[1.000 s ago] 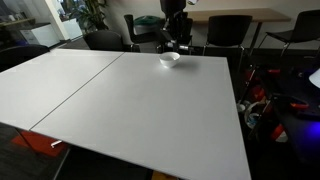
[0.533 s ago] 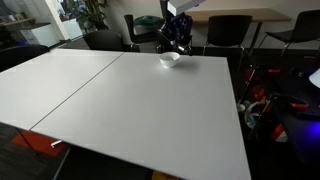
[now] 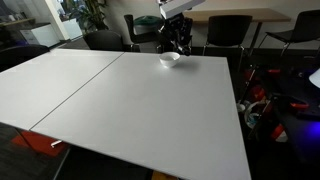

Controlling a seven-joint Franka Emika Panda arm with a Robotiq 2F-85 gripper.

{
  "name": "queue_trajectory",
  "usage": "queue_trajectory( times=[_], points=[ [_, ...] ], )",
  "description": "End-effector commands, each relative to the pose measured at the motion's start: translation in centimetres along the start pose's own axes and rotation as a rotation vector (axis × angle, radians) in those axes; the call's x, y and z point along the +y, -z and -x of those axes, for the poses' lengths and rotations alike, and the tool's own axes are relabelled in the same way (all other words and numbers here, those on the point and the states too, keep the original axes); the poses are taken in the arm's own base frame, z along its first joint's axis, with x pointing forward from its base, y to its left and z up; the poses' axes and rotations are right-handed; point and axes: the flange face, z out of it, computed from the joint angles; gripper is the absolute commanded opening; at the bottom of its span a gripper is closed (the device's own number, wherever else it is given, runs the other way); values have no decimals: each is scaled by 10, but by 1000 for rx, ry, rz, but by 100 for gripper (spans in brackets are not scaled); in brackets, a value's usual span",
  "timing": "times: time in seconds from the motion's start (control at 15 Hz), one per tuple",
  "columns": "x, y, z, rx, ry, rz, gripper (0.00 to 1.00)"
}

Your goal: Pick the pen on the table and put it in the bowl

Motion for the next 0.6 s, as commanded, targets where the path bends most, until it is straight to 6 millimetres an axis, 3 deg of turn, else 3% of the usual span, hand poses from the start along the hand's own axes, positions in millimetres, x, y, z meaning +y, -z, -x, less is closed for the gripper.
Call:
queue_trajectory(
  times=[0.0, 0.47, 0.53],
  points=[
    [4, 9, -17, -40, -39, 29, 5],
    [24, 23, -43, -78, 27, 24, 5],
    [19, 13, -37, -58, -3, 37, 18]
  ],
)
